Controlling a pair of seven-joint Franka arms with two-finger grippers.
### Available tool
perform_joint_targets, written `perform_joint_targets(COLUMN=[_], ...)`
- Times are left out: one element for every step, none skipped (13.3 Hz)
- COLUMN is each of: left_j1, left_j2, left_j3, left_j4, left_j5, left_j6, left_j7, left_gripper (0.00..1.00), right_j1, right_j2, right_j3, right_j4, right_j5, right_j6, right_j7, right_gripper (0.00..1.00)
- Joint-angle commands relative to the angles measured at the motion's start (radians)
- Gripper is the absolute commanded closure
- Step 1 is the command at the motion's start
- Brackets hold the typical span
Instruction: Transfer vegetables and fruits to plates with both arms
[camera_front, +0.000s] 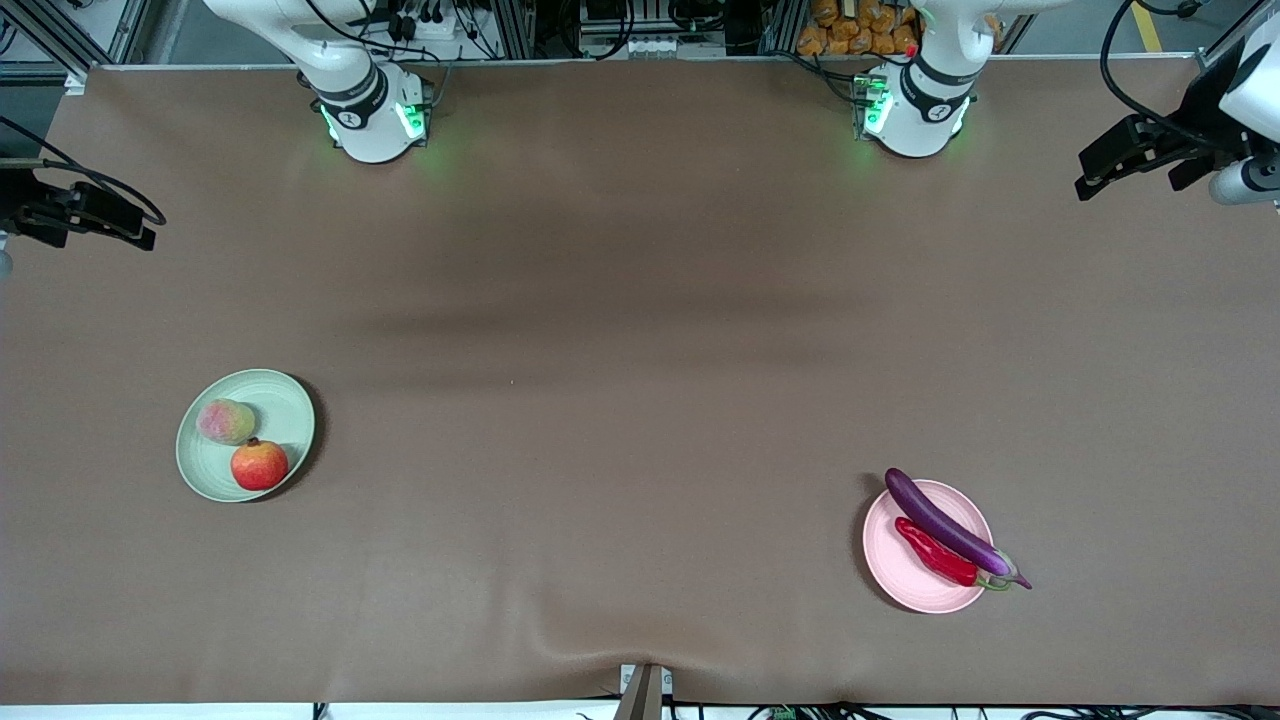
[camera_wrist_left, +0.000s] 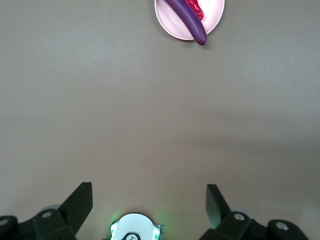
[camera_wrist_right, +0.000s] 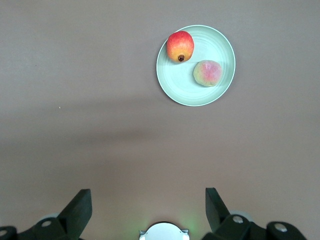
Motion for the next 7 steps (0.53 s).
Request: perform_joint_targets(left_j1=[0.003,0.005,0.013,0.016,0.016,0.017,0.017], left_j2=[0.007,-0.004,-0.013,-0.016,-0.019,-0.022,-0.022], left_j3=[-0.001,-0.019,-0.044,-0.046,-0.046,-0.046,-0.044], left_j4=[0.013,-0.010,-0.024,-0.030,-0.033,-0.044,-0.042], left_j5=[0.018,0.027,0.052,0.052,0.052,0.050,0.049], left_j6=[0.001,0.016,0.033,0.039,0.050,0.068,0.073], left_j7=[0.034,0.031,0.031,0.034,0.034,0.034,0.032], left_gripper=[0.00,0.00,0.00,0.00,0.00,0.00,0.00], right_j1=[-0.004,-0.004,-0.004,-0.003,-0.004,-0.004,-0.004], right_j2=[-0.009,-0.009,-0.009,-0.009,-0.009,-0.009,-0.009], right_j3=[0.009,0.010,0.010,0.010,0.010,0.010,0.010], right_j4=[-0.006,-0.008,-0.006,-0.005,-0.006,-0.005,-0.005], right_j5=[-0.018,-0.021,-0.021,-0.021,-0.021,-0.023,-0.023], right_j6=[0.005,0.003,0.003,0.003,0.002,0.002,0.002], right_j7=[0.000,0.000,0.000,0.000,0.000,-0.002,-0.002], right_gripper=[0.00,0.00,0.00,0.00,0.00,0.00,0.00])
